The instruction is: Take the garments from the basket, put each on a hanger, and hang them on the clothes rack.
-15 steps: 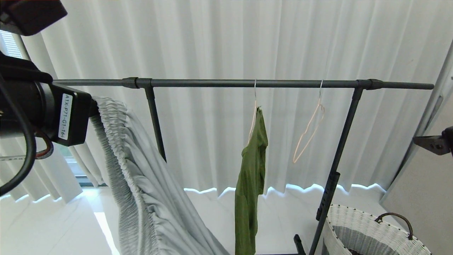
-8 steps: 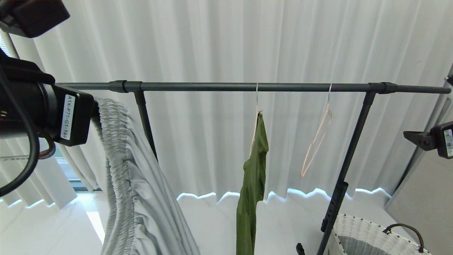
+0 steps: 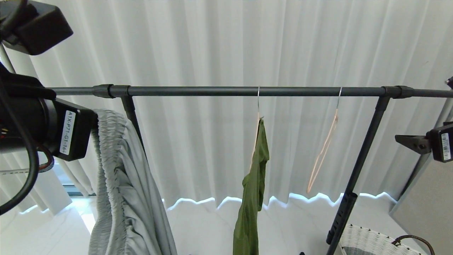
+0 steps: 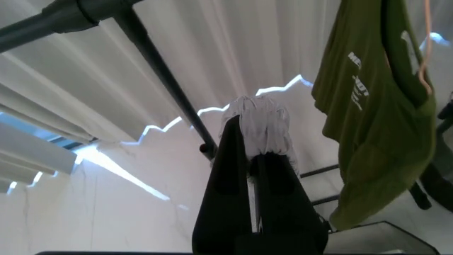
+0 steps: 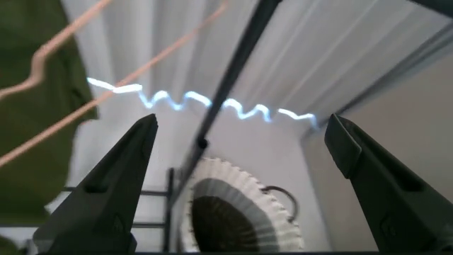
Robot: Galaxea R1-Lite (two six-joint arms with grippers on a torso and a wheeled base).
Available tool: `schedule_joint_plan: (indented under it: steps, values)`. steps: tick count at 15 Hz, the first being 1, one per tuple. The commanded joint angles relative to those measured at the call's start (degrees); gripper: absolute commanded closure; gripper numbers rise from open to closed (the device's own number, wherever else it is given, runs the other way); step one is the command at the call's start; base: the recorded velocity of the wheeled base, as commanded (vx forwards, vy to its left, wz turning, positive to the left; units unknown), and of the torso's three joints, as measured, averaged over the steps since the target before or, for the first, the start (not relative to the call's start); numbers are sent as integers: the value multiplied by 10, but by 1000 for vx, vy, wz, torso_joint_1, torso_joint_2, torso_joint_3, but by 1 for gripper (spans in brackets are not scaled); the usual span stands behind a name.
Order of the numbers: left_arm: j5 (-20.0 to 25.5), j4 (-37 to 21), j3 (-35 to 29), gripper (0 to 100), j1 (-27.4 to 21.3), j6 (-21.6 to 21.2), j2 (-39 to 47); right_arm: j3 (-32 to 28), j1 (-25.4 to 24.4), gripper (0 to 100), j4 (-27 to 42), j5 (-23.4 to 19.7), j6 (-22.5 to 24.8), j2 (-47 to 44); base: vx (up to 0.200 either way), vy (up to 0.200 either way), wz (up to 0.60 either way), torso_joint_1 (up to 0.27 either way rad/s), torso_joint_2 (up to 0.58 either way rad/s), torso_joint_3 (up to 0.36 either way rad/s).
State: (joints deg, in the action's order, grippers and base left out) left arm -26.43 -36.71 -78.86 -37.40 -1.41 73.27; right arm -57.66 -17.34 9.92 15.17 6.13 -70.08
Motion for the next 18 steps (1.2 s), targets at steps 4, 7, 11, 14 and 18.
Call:
schedule_joint_plan:
  steps: [4,7,11,14,18]
  values:
    - [0,35,40,100,31,0,-5,-32,-68,0,0,-18,-82,-61,0,0,0,0,0,0]
    - [0,46,64,100,40,-1,-14,-73,-138,0,14,-16,-184,-122,0,0,0,0,0,0]
    - [1,47,62,100,40,-1,-14,-102,-141,0,30,-15,-221,-175,0,0,0,0,0,0]
    - [1,47,63,100,40,-1,-14,-141,-129,0,55,0,-277,-239,0,0,0,0,0,0]
    - [1,47,64,100,39,-1,-14,-146,-117,0,62,32,-282,-261,0,0,0,0,0,0]
